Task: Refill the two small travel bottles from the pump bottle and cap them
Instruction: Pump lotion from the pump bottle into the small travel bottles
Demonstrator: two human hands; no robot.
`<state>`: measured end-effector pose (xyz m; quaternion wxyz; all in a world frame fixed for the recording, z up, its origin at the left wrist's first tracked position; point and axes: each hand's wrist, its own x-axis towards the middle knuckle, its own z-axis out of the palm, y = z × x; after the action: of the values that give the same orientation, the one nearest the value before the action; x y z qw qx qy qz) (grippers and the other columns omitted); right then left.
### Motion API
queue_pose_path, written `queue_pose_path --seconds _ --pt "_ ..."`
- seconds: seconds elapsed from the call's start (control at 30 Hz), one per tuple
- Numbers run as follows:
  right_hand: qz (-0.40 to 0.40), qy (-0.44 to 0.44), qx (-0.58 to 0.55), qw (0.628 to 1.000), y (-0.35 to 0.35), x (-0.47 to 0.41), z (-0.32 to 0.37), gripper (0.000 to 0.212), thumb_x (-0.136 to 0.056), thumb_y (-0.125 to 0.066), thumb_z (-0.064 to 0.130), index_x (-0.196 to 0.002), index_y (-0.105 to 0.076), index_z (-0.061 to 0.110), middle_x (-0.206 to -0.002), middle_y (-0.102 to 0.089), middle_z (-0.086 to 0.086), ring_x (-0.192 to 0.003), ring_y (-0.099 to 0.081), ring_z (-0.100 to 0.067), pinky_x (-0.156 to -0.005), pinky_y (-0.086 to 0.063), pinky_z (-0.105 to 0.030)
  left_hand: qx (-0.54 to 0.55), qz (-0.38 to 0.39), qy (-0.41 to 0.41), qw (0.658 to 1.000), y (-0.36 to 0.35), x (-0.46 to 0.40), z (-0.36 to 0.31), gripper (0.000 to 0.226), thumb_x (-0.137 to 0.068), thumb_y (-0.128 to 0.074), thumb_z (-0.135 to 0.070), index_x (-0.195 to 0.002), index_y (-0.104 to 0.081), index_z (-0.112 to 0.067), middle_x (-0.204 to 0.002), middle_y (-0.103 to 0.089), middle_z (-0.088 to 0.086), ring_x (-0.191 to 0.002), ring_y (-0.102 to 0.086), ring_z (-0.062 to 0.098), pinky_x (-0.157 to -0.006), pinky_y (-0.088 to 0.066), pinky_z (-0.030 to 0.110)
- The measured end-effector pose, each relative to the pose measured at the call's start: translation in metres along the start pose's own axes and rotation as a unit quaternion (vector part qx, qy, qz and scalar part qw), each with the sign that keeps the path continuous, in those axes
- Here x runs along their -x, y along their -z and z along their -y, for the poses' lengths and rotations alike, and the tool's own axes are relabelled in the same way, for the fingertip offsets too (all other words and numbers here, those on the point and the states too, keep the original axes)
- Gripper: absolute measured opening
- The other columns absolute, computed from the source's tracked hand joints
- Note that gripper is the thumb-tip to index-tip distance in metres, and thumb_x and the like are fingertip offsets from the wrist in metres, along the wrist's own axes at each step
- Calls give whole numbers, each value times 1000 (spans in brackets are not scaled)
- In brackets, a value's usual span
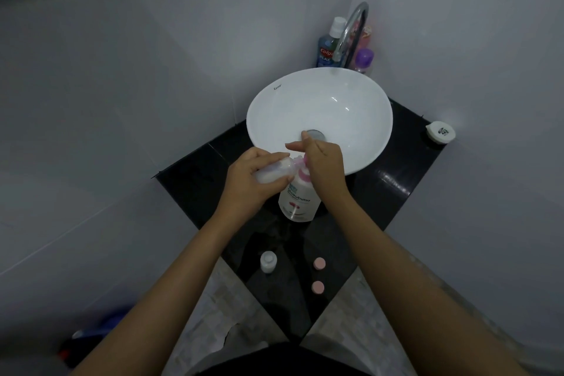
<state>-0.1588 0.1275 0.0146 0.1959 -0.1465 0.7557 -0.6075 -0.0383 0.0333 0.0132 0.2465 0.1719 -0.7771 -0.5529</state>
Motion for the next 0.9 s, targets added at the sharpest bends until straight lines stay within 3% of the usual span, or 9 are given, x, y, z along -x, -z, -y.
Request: queue_pose_path --seconds 0.13,0.23,0.33,0.4,0.5,0.6,0.67,0.8,0.9 --pt "7 -7 17 1000 0 5 -7 43 -93 -44 43 -95 -72 10 -96 -67 -28 -58 -53 -8 -59 -45 -25 -3 16 19 1000 0 1 4 40 -73 -80 -18 -112 -71 -15 -99 -60 -13 -95 -59 -2 -78 -46 5" --pt "3 33 72 997 2 3 0 39 -95 -44 36 -91 -75 14 -97 -74 -12 -70 -59 -7 -81 -52 -37 2 9 16 1000 1 2 3 40 -73 -80 -17 -112 -70 -16 -100 -62 -8 -94 -60 0 -79 -48 9" --pt "-30 53 110 992 5 0 8 36 -95 -45 34 -86 -77 19 -87 -75 3 -77 -62 0 -98 -45 -40 14 1 4 1000 2 1 -1 41 -73 -80 -16 -113 -70 -15 -102 -63 -5 -97 -61 4 -82 -49 11" --pt "-37 32 62 997 5 3 7 38 -94 -45 37 -86 -77 19 -84 -74 -6 -78 -64 -9 -92 -49 -38 18 -1 -2 1000 1 0 -2 40 -73 -80 -16 -112 -70 -16 -100 -63 -5 -96 -61 2 -81 -49 11" --pt "-14 1 13 1000 0 10 3 44 -90 -45 47 -89 -74 14 -74 -67 -17 -59 -57 -8 -64 -49 -30 14 -1 2 1000 0 1 -1 40 -72 -80 -15 -111 -70 -16 -100 -62 -7 -95 -60 0 -82 -48 10" --pt "-7 10 26 1000 -4 16 -2 44 -89 -43 48 -88 -72 15 -64 -60 5 -69 -57 -18 -76 -51 -45 15 9 13 1000 3 3 3 40 -71 -81 -15 -110 -70 -16 -100 -63 -6 -92 -59 -5 -80 -47 8" --pt "-6 23 48 999 -4 17 -2 42 -93 -42 42 -88 -75 15 -62 -60 9 -72 -59 -19 -86 -49 -51 10 14 17 1000 3 5 3 40 -72 -81 -15 -111 -70 -13 -103 -65 1 -91 -60 -2 -79 -48 8" --pt "-26 63 111 991 2 9 10 39 -97 -45 33 -89 -77 12 -77 -73 2 -80 -65 -13 -93 -48 -43 17 7 15 1000 1 4 -3 42 -74 -79 -15 -115 -69 -10 -107 -66 3 -98 -62 5 -81 -49 9" --pt "-39 71 92 993 5 7 12 40 -97 -45 33 -87 -77 11 -79 -72 5 -75 -64 1 -82 -48 -25 21 0 11 1000 1 1 -5 43 -75 -78 -16 -116 -68 -10 -106 -65 -1 -99 -61 3 -82 -49 8"
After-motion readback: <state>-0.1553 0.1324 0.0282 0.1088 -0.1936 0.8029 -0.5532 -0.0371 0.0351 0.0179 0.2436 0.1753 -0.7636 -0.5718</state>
